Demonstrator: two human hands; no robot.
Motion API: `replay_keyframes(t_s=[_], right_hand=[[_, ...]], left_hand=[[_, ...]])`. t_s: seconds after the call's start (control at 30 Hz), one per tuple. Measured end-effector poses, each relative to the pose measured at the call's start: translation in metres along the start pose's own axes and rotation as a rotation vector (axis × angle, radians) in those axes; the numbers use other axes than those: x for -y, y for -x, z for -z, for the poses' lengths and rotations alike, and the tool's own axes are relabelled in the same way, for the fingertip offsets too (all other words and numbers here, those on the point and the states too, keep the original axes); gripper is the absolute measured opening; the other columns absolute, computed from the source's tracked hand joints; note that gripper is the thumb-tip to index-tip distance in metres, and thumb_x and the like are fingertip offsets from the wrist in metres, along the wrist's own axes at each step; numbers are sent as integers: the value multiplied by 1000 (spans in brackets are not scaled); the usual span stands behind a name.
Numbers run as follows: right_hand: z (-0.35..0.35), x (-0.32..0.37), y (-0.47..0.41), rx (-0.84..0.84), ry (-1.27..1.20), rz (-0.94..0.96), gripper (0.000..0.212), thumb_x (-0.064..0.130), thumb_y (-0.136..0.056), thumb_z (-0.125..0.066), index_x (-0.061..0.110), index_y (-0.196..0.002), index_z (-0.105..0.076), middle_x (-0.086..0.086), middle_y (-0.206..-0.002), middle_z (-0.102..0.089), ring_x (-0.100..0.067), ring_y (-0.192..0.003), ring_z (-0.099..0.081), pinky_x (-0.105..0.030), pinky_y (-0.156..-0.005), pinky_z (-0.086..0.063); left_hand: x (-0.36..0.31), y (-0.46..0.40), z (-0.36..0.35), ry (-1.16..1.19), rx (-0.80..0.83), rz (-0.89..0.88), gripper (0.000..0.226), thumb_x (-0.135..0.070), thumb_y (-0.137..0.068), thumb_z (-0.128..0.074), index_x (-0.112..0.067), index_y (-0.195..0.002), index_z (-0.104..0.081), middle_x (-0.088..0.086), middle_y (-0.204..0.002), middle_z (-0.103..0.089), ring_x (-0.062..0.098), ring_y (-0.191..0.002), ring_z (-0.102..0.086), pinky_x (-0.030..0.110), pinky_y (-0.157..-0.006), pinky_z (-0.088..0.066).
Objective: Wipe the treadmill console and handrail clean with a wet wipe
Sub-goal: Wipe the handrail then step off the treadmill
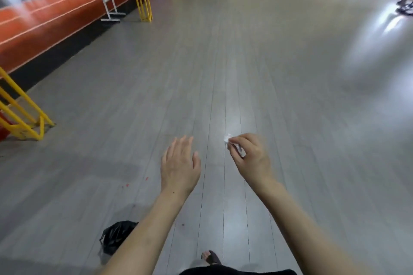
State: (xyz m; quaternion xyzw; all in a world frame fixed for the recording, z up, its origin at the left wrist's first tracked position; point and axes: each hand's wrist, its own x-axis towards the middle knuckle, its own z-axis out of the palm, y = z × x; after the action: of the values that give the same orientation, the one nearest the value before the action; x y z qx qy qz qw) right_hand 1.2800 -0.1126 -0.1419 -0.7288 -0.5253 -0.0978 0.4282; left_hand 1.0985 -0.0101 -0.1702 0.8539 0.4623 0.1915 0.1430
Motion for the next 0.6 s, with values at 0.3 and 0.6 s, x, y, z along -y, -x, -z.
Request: replay_keyframes(t_s=[0.3,0.6], right_hand=[[-225,-52,-74,274,-150,231,3,10,-87,-79,10,-86,-76,-6,-83,-67,-27,-78,-63,-35,-69,-51],[-352,15,-113,659,-442,507,8,5,-85,-78,12,-86,-75,-4,-80,-68,-23,-73,-63,-34,-70,-51]], left_hand=[[147,-79,-102,-86,-70,429,52,-36,-106,-45,-20,-155,-44,4,-160,-47,26,-152,-36,46,-121,-32],[207,-68,-76,-177,-208,843,43,-33,-104,-50,-14,-142,-57,8,-145,-60,30,-136,-53,41,-113,-40]])
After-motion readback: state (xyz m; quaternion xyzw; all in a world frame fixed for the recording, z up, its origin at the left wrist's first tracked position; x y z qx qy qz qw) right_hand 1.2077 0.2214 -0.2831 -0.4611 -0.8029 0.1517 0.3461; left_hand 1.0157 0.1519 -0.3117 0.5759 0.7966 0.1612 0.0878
